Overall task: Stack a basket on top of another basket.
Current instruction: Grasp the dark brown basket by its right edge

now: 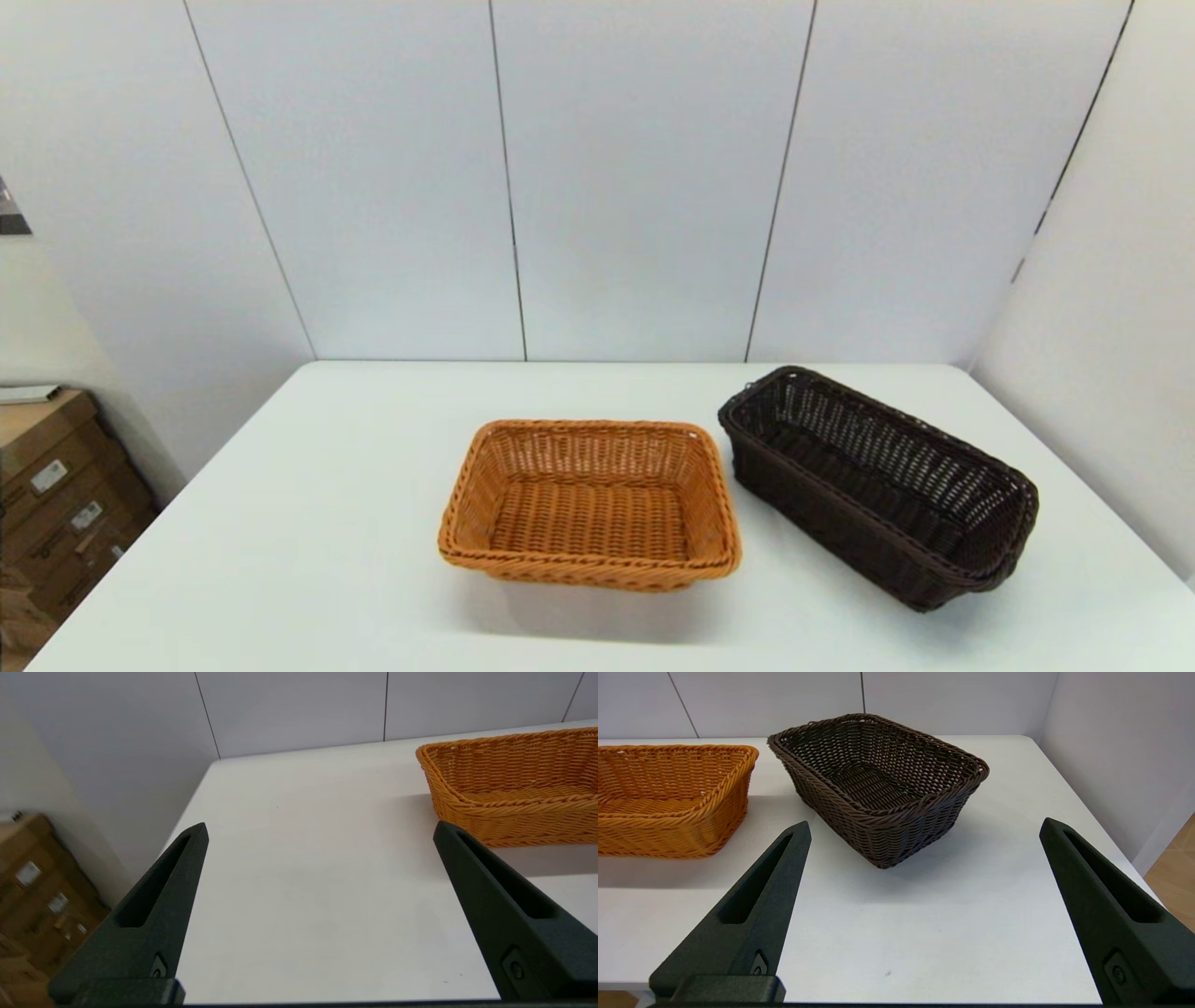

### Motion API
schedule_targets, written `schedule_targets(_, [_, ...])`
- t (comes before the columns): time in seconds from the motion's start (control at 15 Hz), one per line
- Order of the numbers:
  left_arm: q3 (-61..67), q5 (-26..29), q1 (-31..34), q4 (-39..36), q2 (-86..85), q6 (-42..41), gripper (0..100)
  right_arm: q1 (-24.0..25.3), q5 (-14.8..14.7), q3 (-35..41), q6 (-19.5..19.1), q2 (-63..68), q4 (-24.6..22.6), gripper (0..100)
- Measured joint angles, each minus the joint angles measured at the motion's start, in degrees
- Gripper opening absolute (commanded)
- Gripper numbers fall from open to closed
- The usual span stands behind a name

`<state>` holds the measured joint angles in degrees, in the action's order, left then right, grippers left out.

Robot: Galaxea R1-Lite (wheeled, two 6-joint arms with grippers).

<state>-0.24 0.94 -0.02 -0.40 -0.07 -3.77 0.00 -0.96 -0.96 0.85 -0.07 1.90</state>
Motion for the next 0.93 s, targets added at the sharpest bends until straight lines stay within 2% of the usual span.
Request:
schedule_targets(0.27, [0.22, -2.58, 0.00, 0.00, 0.00, 8.12, 100, 0.00, 0.00, 0.00, 0.02, 0.00, 0.02, 100])
schedule_targets(0.93, [0.24, -2.73, 0.00, -0.01, 0.00, 8.72, 100, 0.00, 0.02, 0.00, 0.00, 0.00, 0.00, 100])
